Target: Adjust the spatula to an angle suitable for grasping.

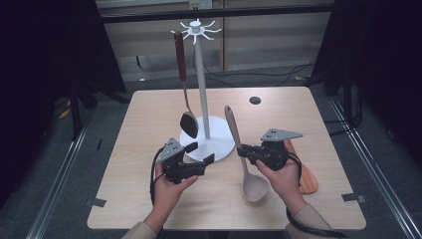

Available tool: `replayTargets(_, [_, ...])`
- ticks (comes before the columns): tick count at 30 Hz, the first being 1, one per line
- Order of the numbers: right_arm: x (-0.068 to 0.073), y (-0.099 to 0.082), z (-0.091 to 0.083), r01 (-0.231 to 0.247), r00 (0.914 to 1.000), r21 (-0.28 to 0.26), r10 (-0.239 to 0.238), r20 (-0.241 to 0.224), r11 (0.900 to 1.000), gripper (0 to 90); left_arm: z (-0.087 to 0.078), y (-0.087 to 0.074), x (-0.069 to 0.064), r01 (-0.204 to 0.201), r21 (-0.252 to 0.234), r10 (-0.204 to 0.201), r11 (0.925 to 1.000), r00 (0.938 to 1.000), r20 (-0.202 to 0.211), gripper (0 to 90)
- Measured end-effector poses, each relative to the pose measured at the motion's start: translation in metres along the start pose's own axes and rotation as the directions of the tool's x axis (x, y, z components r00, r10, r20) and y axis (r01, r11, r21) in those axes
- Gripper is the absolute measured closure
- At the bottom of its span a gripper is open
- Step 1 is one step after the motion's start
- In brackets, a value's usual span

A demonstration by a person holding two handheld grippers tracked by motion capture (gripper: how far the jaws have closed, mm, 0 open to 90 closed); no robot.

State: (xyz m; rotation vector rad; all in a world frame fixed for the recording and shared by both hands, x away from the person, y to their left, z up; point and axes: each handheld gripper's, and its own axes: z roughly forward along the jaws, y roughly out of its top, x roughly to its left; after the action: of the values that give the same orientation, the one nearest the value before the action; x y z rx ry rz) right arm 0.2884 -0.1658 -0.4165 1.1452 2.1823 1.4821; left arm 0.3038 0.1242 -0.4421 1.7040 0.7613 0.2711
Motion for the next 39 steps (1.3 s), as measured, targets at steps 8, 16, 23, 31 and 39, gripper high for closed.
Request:
replayTargets(8, [0.012,0.002,0.004,0.008,0.9999,-0.034,-0.008,0.007,0.9994,78.7,0.011,-0.002,-0.014,-0.001,-0.003,0.001,1.0,0.9984,0.057,25.5])
replayTargets(16, [0.023,0.006,0.006,0.034,0.9994,-0.057,-0.035,-0.006,0.9978,78.7,0.015,-0.005,-0.022,0.021,-0.007,-0.02,0.9998,0.9899,0.14,43.7])
replayTargets(23, [0.032,0.009,0.006,0.029,0.9995,-0.093,-0.03,-0.011,0.9953,78.7,0.017,-0.009,-0.026,0.013,0.002,-0.013,0.9999,0.9869,0.161,55.8])
replayTargets(31, [0.039,0.01,0.007,0.036,0.9987,-0.102,-0.039,-0.032,0.9941,78.7,0.023,-0.013,-0.031,0.033,0.016,-0.035,0.9993,0.98,0.196,62.7])
replayTargets(39, [0.039,0.01,0.007,0.032,0.9982,-0.113,-0.037,-0.048,0.9931,78.6,0.022,-0.012,-0.029,0.033,0.015,-0.036,0.9993,0.9792,0.2,69.0])
